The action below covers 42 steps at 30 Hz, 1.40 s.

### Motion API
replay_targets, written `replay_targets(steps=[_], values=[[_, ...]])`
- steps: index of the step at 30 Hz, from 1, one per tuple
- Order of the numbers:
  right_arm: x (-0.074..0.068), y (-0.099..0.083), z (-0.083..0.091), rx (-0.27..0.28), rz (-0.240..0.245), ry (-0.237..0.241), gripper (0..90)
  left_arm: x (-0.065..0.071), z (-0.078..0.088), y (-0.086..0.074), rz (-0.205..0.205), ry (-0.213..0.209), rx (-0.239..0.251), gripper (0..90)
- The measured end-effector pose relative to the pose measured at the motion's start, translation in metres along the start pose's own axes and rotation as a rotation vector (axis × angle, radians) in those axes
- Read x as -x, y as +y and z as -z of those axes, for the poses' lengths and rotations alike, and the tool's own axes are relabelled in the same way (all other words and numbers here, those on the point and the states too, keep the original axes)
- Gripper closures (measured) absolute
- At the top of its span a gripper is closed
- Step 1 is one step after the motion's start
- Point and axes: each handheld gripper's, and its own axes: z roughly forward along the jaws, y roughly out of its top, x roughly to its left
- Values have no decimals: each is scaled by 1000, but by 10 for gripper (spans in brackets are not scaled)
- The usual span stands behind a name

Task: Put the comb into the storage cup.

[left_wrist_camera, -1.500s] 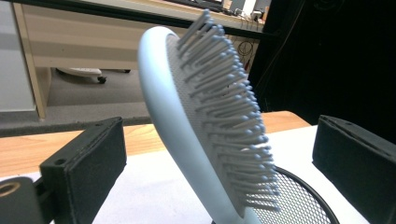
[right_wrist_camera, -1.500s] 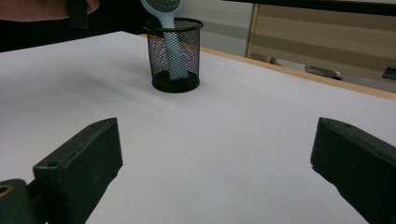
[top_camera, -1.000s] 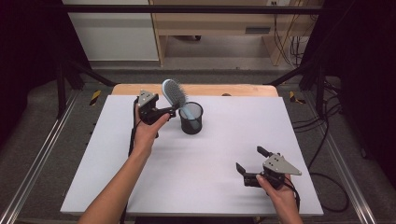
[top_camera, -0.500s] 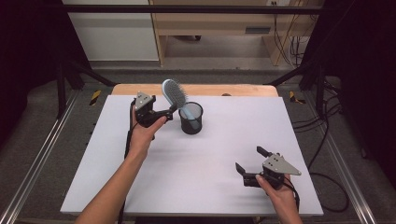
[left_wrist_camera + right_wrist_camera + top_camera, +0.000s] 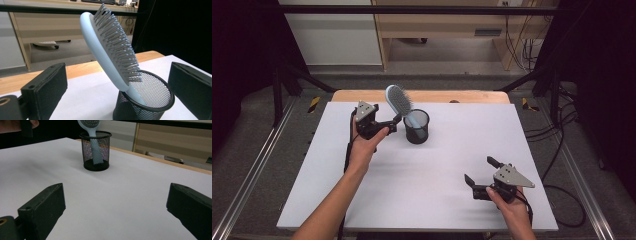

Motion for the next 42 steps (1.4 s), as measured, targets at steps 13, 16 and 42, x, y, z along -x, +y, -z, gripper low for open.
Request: replay_targets(steps=[13, 16, 42], values=[[1, 1, 1, 9, -8, -6, 23, -7, 35, 10, -43, 15, 15, 21], [1, 1, 2, 10, -7, -7, 23, -13, 45, 11, -42, 24, 19, 21], [2, 0, 3, 4, 5, -16, 23, -44, 122, -14, -80, 76, 40, 15]])
